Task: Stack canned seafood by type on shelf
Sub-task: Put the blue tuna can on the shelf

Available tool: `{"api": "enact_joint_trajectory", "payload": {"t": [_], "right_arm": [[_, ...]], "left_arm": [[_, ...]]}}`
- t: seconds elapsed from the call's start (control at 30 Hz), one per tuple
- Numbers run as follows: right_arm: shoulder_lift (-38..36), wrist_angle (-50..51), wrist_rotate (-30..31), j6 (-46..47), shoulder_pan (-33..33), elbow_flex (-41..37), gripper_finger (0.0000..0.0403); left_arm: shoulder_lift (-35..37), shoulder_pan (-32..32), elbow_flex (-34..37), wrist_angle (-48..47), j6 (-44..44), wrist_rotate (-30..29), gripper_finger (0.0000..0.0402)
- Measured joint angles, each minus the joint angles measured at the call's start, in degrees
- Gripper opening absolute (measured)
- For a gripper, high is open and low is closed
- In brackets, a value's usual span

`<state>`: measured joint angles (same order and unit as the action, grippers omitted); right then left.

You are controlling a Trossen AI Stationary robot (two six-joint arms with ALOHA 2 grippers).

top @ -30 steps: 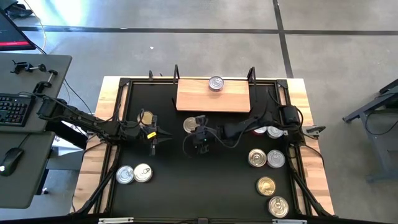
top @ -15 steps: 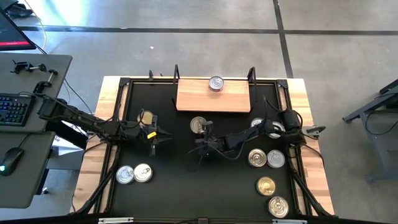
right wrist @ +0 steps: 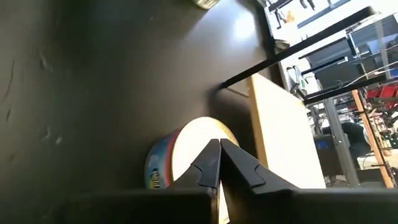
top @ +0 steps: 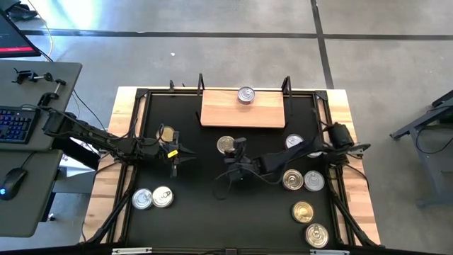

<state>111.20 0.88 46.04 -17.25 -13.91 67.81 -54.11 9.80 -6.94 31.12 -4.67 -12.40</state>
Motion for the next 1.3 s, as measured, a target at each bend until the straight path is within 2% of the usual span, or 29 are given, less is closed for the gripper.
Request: {"api": "enact_joint_trajectory", "payload": {"t": [0.1, 0.17, 0.27, 0.4, 0.57, 0.7, 0.97, 1.13, 1.2, 1.3], "right_arm": [[-2.82, 4.56, 0.57, 8.98, 0.77, 0.09, 0.0000], [-5.60, 11.59, -1.63, 18.13, 3.02, 0.09, 0.0002], [-8.90, 19.77, -10.43, 27.36, 7.59, 0.13, 0.0021], [-9.68, 23.04, -21.89, 39.00, 13.78, -0.23, 0.0074], [-8.60, 22.41, -41.05, 46.06, 21.31, -0.26, 0.0148], [-6.80, 20.01, -48.79, 50.17, 22.65, -0.26, 0.0192], [-3.12, 12.75, -56.05, 56.34, 20.81, -0.28, 0.0206], [-3.12, 7.93, -60.19, 53.59, 16.85, 0.46, 0.0206], [-3.12, 7.99, -58.98, 52.03, 15.14, 1.62, 0.0206], [-3.17, 9.28, -51.26, 51.88, 12.53, 2.33, 0.0206]], "left_arm": [[0.00, 0.00, 0.00, 0.02, 0.00, 0.00, 0.0076], [0.00, -0.02, 0.00, 0.03, 0.00, 0.00, 0.0076], [0.00, 0.00, 0.00, 0.06, -0.02, 0.04, 0.0076], [0.00, -0.04, 0.00, 0.01, -2.82, 4.00, 0.0076], [-0.02, -0.07, 0.00, 0.01, -7.31, 5.53, 0.0076], [-1.34, -0.18, 0.00, 0.05, -9.91, 5.77, 0.0076], [-8.38, -2.61, -0.02, 1.63, -11.02, 6.30, 0.0076], [-11.42, -3.10, -0.02, 3.59, -10.48, 6.28, 0.0076], [-11.81, -3.04, -0.02, 4.18, -10.45, 6.31, 0.0076], [-11.89, -3.04, -0.02, 7.25, -10.47, 7.45, 0.0076]]}}
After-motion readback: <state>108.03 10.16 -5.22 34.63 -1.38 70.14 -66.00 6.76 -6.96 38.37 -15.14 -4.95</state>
